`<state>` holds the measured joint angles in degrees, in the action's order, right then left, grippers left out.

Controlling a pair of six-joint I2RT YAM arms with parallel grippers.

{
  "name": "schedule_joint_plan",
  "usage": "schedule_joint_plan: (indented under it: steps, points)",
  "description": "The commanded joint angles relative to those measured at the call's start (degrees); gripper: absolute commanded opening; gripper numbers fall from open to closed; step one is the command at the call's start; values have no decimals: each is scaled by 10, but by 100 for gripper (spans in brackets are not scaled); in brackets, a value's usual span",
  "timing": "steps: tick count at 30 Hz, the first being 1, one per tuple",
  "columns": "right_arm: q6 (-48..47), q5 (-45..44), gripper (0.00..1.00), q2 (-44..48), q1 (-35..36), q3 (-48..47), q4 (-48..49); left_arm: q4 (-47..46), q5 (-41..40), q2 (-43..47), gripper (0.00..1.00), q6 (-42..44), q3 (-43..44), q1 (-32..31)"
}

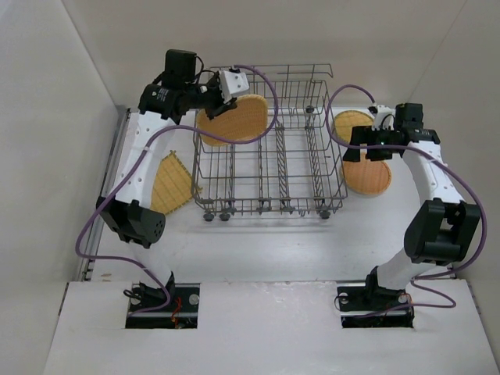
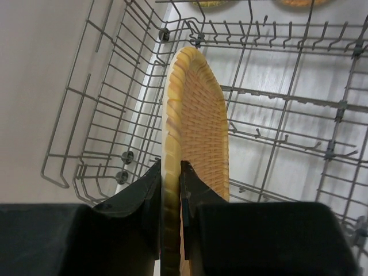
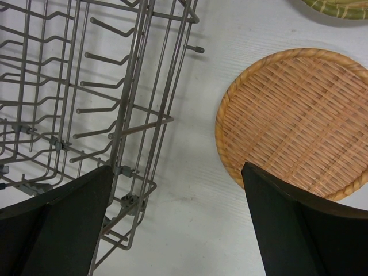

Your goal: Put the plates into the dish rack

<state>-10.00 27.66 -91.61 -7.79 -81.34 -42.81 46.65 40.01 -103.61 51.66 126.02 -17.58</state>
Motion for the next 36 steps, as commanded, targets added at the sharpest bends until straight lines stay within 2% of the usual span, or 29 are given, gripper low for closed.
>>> schedule_joint_plan:
  steps: [1,8,14,21,36]
  points:
    - [15,6,100,28,3,3,29,-77,37,45,1,127,-29,-7]
    - [17,6,100,33,3,9,30,-176,48,68,1,231,-116,-12]
    - [21,6,100,34,3,11,33,-200,47,61,1,283,-126,-16]
    - [24,6,100,31,3,9,37,-249,39,43,1,293,-121,-17]
    - [24,6,100,25,3,5,30,-260,47,10,1,287,-135,-4]
